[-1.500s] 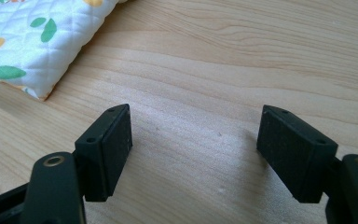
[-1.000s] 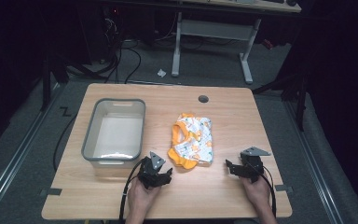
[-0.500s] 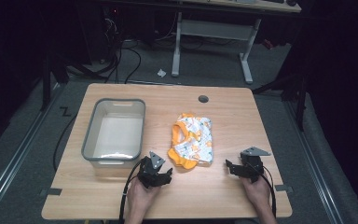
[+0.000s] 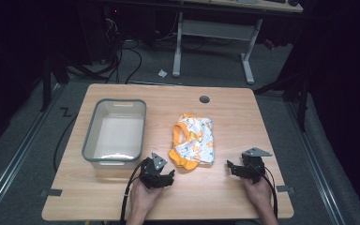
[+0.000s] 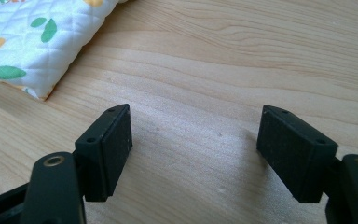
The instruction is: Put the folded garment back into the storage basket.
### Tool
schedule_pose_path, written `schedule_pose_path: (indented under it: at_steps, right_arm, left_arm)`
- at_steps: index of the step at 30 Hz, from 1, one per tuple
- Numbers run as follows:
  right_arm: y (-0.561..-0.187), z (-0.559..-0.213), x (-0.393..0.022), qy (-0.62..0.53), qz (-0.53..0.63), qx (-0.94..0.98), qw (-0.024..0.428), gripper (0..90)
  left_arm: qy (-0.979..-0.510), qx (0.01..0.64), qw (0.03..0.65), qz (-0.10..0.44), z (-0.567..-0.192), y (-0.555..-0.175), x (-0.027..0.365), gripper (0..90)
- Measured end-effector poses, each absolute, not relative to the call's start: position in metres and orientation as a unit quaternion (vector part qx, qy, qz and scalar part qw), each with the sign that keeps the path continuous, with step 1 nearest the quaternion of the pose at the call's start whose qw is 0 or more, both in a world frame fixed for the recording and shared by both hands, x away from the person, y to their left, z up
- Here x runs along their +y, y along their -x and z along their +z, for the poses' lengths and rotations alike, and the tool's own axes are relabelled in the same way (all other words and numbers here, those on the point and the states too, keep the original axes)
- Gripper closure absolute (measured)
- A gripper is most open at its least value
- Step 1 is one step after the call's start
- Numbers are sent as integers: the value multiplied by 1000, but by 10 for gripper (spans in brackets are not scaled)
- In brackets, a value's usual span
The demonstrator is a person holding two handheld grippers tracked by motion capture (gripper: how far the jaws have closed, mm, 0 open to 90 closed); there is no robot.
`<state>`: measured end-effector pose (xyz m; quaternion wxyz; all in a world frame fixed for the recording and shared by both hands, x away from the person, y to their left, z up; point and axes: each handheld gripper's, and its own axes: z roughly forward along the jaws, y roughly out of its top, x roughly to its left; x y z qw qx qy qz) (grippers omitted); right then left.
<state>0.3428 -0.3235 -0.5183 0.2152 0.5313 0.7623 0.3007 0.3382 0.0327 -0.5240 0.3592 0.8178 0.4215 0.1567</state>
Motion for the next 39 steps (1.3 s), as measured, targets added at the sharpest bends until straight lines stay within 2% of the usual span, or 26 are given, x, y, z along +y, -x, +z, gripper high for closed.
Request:
schedule_pose_path:
  at_steps: [8, 25, 39]
  right_arm:
    - [-343, -518, -323, -531, 301, 762, 215, 267]
    - [-343, -518, -323, -531, 301, 762, 215, 267]
    - [-343, -518, -323, -531, 301, 762, 215, 267]
  left_arm:
    - [-814, 424, 374, 133, -521, -337, 33, 256]
    - [-807, 414, 400, 129, -494, -341, 24, 261]
    - [-817, 401, 395, 126, -480, -356, 11, 256]
